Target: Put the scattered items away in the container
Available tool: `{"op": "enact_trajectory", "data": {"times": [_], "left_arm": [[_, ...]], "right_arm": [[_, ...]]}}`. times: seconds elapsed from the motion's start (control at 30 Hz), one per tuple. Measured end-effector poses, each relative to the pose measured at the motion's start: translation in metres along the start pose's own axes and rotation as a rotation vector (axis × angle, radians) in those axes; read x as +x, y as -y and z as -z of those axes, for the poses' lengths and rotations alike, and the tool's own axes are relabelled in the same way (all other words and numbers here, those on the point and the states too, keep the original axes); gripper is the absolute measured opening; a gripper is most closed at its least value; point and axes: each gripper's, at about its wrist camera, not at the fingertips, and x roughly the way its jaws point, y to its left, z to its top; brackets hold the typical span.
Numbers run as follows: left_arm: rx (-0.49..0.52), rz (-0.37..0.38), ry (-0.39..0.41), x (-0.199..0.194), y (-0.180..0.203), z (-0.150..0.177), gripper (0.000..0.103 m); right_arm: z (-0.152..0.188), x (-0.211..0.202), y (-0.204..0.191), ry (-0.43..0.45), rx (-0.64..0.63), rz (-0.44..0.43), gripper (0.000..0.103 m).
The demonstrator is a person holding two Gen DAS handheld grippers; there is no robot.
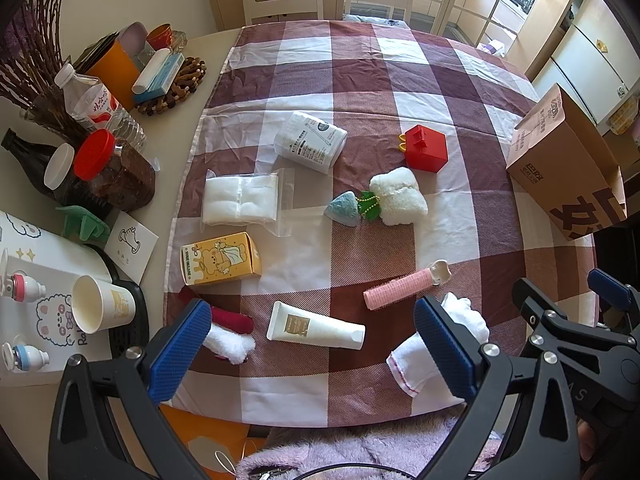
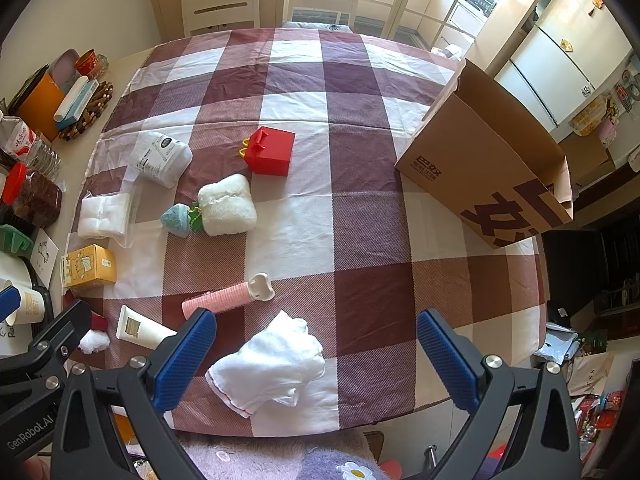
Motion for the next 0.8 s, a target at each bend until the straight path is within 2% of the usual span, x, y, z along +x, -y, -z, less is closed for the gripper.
{"op": "enact_trajectory", "data": {"times": [0.8], "left_arm": [[-0.006, -0.003, -0.004, 0.0, -0.0015, 0.0001, 0.102]], "right_arm": [[-0.0007, 0.0033, -0.0027, -0.006, -0.001, 0.003, 0.103]]}}
